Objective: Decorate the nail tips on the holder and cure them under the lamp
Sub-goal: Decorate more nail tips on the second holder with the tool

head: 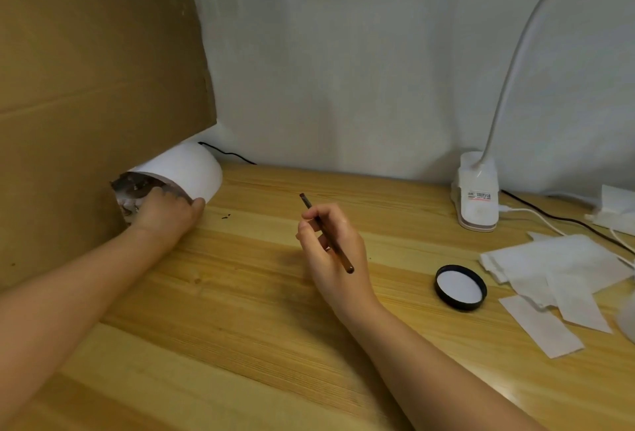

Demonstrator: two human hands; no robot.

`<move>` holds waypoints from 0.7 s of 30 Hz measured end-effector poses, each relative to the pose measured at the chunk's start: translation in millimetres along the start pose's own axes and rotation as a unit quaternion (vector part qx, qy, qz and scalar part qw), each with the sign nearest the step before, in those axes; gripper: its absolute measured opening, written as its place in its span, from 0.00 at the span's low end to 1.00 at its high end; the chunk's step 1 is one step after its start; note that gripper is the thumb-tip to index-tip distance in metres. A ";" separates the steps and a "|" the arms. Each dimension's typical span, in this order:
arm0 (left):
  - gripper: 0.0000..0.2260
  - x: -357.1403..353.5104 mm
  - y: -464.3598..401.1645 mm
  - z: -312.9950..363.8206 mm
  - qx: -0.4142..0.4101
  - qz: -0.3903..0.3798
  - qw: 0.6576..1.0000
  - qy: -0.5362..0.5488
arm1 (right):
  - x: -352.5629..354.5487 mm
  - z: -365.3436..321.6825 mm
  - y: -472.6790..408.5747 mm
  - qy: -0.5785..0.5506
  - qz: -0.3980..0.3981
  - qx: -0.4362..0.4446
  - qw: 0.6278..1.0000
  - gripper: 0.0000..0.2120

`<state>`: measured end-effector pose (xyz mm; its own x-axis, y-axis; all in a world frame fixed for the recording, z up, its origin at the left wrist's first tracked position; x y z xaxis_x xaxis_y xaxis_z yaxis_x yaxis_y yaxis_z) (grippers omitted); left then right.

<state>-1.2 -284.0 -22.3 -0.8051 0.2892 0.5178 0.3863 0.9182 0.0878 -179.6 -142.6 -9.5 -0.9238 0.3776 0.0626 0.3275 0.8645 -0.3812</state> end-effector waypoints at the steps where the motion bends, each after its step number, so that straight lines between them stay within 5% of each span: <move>1: 0.17 0.7 0.4 0.7 -0.002 0.002 1.000 -0.001 | -0.1 0.4 -0.4 0.002 0.001 0.000 1.000 0.06; 5: 0.17 16.4 5.9 11.8 -0.021 0.016 1.000 0.008 | 0.9 2.4 0.2 0.024 0.015 0.005 1.000 0.10; 13: 0.13 118.3 41.7 55.1 -0.149 0.134 0.960 0.196 | 17.5 -6.6 1.7 0.011 0.082 0.032 0.996 0.09; 16: 0.14 155.5 63.5 59.9 -0.196 0.216 0.900 0.323 | 27.0 -17.8 -0.5 -0.012 0.100 0.030 0.994 0.10; 21: 0.20 182.6 73.5 60.3 -0.243 0.203 0.751 0.579 | 61.3 -51.1 1.5 0.020 0.074 0.065 0.995 0.11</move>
<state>-147.0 -147.4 27.4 0.2467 -0.1689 0.9543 0.8397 0.5288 -0.1235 -225.7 -101.2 40.8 -0.8577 0.5132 0.0319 0.4296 0.7493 -0.5040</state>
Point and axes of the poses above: each hand's wrist, its own y-axis away from the middle knuckle, its own x-axis out of the back of the hand, z = x × y, the point moved 10 cm from there along -y, towards the middle knuckle, and after that the axes turned 3 degrees about -x, right-handed, at the moved point
